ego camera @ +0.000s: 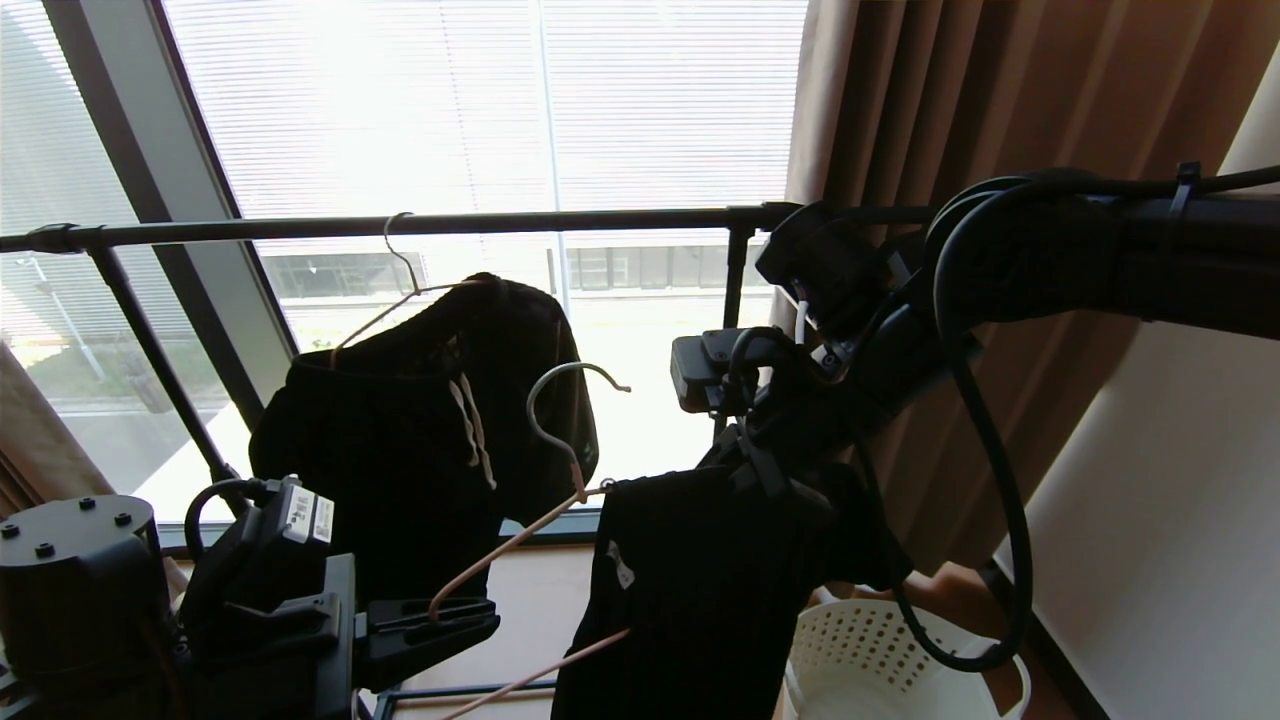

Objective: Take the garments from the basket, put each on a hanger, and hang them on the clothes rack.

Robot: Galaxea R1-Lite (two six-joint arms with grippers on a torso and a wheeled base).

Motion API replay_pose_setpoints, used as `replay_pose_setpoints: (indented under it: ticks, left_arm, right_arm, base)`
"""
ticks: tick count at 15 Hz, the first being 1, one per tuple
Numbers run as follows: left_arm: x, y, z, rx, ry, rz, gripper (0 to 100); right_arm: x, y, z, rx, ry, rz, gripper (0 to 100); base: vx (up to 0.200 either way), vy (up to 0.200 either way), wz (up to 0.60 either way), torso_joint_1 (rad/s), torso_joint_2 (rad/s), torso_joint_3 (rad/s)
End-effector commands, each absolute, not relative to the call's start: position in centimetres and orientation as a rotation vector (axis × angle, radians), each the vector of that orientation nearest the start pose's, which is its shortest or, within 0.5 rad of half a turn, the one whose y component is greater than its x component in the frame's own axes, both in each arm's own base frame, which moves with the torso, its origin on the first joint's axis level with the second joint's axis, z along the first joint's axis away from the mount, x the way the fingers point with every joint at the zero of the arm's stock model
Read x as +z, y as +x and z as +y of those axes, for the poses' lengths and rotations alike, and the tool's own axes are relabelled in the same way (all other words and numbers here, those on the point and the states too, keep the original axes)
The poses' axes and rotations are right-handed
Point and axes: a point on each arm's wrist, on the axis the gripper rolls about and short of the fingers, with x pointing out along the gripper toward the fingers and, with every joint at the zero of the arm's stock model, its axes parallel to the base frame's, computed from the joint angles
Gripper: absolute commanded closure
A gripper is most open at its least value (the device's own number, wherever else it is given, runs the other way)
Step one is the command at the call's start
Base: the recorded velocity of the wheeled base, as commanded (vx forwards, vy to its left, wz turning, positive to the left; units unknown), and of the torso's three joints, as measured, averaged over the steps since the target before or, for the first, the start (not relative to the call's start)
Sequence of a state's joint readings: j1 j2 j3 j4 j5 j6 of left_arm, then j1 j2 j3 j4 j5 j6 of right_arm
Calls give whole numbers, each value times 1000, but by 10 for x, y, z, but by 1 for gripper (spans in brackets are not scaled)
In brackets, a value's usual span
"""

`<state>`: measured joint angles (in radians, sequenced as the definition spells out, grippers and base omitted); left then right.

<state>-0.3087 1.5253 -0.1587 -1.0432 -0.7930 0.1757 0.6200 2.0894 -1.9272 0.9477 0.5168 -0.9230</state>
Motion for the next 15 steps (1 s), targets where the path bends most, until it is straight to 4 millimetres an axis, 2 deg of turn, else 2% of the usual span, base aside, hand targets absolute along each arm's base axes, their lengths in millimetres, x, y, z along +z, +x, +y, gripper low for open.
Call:
replay_pose_setpoints:
  ticks: [1,11,12,15]
  left_arm:
    - [114,173,-72,-1117,74,229,100]
    - [114,174,-73,-1121,82,216,100]
    - [114,174,-73,-1120,79,221,0]
    - [114,176,-73,-1116,68,228,0]
  right_arm:
    - [218,300,229,1477,-787,613,100]
    - [218,301,229,1476,-787,609,100]
    - [218,301,229,1477,-786,609,100]
    - [220,300,228,1472,-787,601,100]
  base:
    - [0,0,0,0,0,0]
    - [0,0,0,0,0,0]
    - [0,0,0,0,0,0]
    - [0,0,0,0,0,0]
